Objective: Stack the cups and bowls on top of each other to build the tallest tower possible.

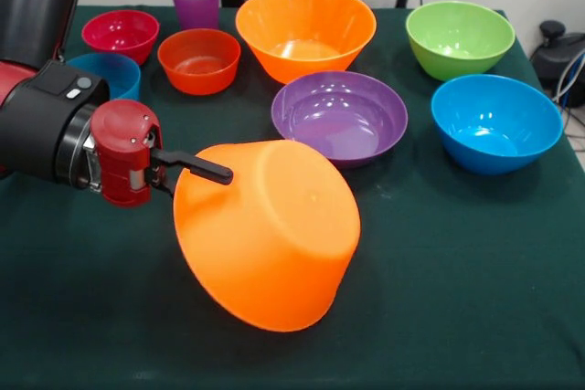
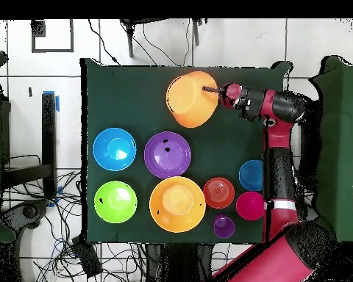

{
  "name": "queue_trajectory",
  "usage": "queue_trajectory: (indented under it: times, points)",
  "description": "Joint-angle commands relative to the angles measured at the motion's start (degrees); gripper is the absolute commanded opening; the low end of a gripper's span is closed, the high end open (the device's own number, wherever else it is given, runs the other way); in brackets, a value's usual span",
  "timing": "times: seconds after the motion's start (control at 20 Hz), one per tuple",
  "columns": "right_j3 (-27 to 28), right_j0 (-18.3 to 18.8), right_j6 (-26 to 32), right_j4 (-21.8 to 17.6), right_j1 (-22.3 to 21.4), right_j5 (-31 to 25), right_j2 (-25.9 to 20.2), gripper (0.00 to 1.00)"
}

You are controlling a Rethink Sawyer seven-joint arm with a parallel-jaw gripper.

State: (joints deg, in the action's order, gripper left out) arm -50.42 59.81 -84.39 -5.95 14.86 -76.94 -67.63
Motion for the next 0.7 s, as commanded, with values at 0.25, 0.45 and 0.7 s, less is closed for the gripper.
queue_trajectory:
  times: [0.25, 0.45, 0.7]
  points:
    - [5.3, -3.8, 19.7, -2.5, 1.3, -4.1, 4.2, 1.0]
    - [3.4, -2.9, 19.3, -2.8, 0.8, -2.8, 4.4, 1.0]
    - [1.0, -1.2, 20.3, -7.5, -2.0, 2.8, 6.6, 1.0]
